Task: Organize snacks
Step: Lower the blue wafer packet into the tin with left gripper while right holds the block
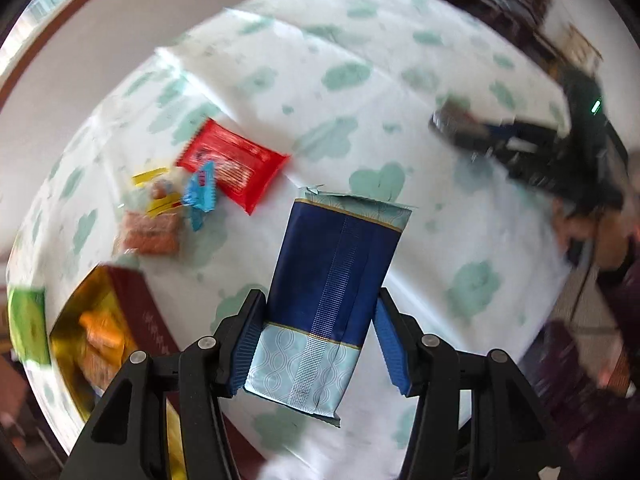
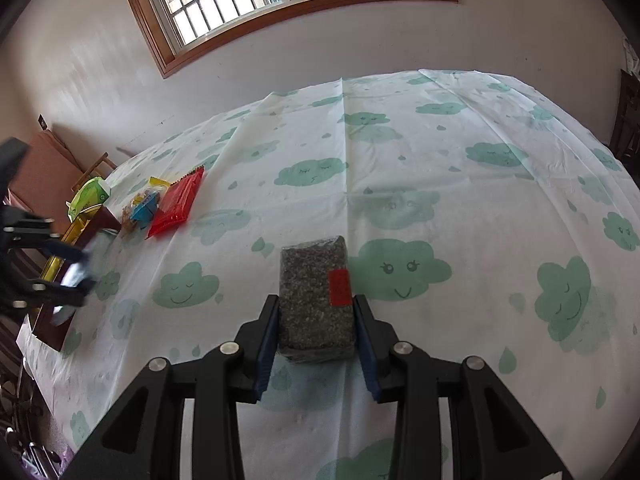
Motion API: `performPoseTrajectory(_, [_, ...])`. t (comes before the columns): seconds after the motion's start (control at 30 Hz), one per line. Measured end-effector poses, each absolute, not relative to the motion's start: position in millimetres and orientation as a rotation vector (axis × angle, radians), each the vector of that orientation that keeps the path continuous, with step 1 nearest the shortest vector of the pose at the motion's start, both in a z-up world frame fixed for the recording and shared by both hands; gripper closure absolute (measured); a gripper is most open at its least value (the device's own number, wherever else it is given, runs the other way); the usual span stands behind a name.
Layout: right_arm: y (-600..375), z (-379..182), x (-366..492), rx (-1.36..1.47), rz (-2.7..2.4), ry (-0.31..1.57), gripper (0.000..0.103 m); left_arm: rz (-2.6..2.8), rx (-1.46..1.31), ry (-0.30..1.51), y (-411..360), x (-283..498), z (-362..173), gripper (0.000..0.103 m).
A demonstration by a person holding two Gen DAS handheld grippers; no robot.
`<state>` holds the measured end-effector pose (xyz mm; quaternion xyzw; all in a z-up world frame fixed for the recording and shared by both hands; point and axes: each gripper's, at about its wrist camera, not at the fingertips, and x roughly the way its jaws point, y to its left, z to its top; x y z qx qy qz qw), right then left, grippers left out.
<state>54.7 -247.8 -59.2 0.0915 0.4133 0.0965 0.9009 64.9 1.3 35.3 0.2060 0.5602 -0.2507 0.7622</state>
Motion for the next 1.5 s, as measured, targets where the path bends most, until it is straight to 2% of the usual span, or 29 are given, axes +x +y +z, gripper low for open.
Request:
performPoseTrajectory(0.3, [-246,-59,54,0.174,0.193,0.856,0.067,-0.400,0.015,1.155,38,30,41,0.052])
performPoseTrajectory(0.5, [-238,-59,55,0.118,0.165,0.863,0.067,-0.318,-0.110,1.094,75,-5,30,0.052])
performPoseTrajectory(0.7, [-222,-59,55,0.030,0.095,0.872,0.066,-0.229,-0.145,1.009,111,-35,29,0.052])
performPoseTrajectory(0.97, [-225,-58,52,0.130,0.053,0.862,0.067,-0.173,-0.193,0.948,150,-61,35,0.052])
performPoseTrajectory(1.5, [-166,-58,34,0.155,0.170,0.845,0.067,-0.064,-0.175,0.879,182,-64,57,0.052])
